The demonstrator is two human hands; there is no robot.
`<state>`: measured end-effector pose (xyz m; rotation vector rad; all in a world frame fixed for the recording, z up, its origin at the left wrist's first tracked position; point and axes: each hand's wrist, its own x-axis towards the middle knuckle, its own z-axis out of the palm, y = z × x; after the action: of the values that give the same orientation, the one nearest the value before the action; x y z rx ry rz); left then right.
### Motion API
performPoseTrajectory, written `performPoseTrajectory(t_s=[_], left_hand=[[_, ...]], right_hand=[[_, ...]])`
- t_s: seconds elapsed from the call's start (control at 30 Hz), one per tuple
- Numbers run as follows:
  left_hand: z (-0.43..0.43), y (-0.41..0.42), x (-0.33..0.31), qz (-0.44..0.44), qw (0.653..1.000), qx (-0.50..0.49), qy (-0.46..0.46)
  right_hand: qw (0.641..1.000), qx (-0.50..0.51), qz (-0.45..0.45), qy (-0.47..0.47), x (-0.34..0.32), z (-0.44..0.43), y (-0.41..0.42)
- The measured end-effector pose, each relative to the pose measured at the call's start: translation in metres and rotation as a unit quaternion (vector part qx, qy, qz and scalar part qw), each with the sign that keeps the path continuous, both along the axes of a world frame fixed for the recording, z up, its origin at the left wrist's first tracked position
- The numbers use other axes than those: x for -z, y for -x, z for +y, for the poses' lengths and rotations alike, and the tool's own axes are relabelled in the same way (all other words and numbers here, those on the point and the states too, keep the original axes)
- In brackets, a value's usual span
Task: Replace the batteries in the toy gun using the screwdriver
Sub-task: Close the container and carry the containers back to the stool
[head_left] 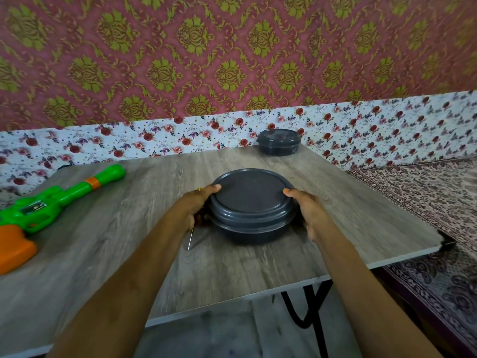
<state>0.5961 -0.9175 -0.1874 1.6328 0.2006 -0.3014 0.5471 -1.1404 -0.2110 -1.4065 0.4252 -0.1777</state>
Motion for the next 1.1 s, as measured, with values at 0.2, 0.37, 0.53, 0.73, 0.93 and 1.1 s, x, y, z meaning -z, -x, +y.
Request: performPoseTrajectory(t_s=[0.2,0.37,0.53,0.73,0.93,1.1], left_hand=[[0.001,-0.007,0.007,-0.027,0.999,-0.025,0.013],[0.000,-0.005,0.008,-0.054,0.998,-0.042,-0.001],[0.000,0.002,0.006,-0.075,0.996,-0.046,-0.008],[0.002,0.012,-0.005,-0.053,0.997,-0.026,-0.043],[0.011,0.019,-0.010,0.010,0.997,0.081,0.017],[0.008,0.019,0.001,-0.031,0.997,0.069,0.002]], right_hand=[[0.999,0.019,-0.030,-0.009,-0.002,0.007,0.001],[0.997,0.023,-0.073,0.009,0.002,0.008,0.002],[0.997,0.023,-0.071,0.023,0.002,0.011,0.001],[0.996,0.021,-0.070,0.051,-0.002,0.015,0.010],[0.995,-0.096,-0.026,0.008,-0.007,0.013,0.022],[0.995,-0.082,-0.061,0.004,0.005,0.015,0.015]])
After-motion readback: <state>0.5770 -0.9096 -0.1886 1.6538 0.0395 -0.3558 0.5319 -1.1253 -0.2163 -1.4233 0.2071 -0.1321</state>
